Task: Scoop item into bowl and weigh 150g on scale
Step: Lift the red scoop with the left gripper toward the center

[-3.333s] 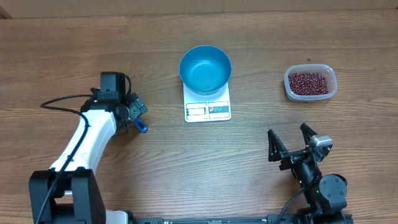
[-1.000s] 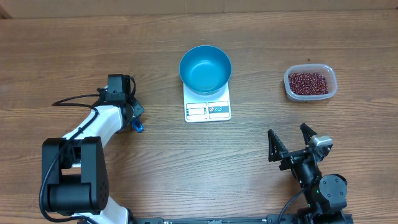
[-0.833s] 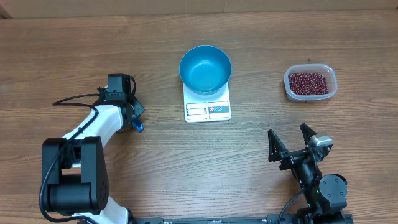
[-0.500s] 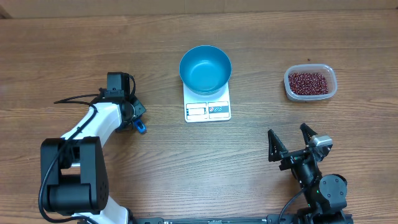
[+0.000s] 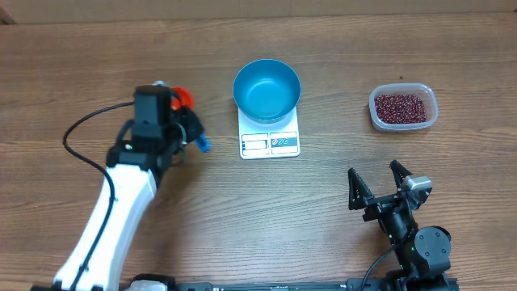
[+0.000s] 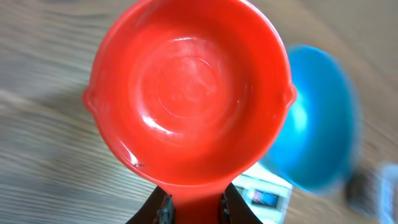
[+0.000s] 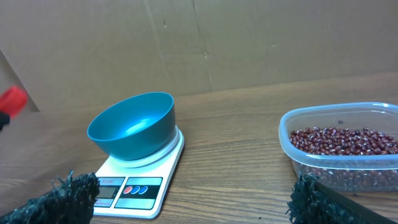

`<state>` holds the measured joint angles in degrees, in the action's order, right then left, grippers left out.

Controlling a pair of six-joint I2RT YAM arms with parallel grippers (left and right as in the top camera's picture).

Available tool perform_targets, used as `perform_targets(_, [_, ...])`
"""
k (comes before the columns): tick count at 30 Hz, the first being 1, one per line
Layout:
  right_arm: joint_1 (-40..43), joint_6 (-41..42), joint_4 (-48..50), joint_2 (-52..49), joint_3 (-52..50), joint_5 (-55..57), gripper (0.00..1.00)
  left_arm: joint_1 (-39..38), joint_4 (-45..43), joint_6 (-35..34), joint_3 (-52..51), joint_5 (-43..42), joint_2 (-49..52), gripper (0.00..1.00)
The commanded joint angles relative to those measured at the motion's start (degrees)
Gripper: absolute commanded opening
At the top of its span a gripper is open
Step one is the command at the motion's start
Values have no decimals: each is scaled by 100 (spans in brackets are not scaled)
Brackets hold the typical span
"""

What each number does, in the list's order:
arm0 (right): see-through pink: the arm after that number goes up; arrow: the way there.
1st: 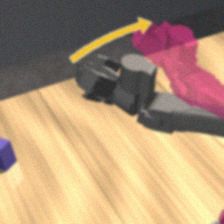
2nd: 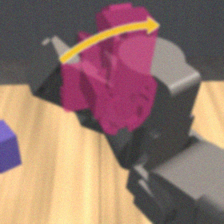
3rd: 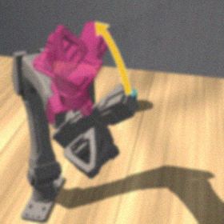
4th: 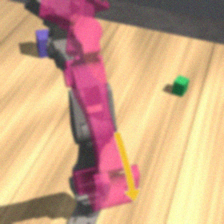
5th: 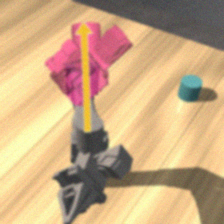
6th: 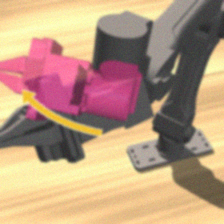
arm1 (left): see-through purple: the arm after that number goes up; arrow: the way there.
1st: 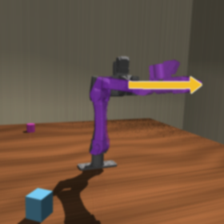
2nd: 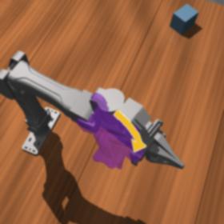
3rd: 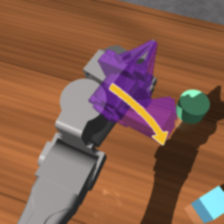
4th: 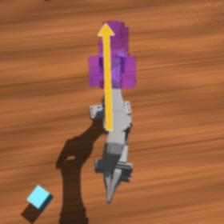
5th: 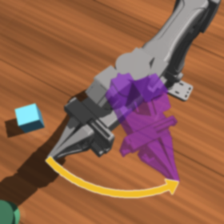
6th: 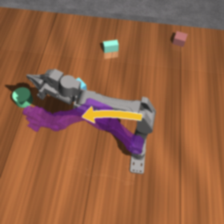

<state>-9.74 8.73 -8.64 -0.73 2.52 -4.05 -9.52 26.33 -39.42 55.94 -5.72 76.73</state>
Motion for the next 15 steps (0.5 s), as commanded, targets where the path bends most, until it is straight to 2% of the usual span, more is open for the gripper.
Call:
perform_targets(1, [17,-46,24,57,-26,55,100,-669,24,-431,131,365,-363,4])
perform_targets(3, [17,-46,24,57,-26,55,100,-1032,26,-715,129,562,-411,4])
perform_targets(6, [17,-46,26,57,-26,55,100,-1491,63,-1504,131,577,-398,4])
perform_targets(12, [15,28,46,57,-26,-31,100,-2039,68,-2776,129,612,-398,4])
perform_targets(15, [15,579,46,57,-28,-166,100,-2216,66,-3458,129,612,-398,4])
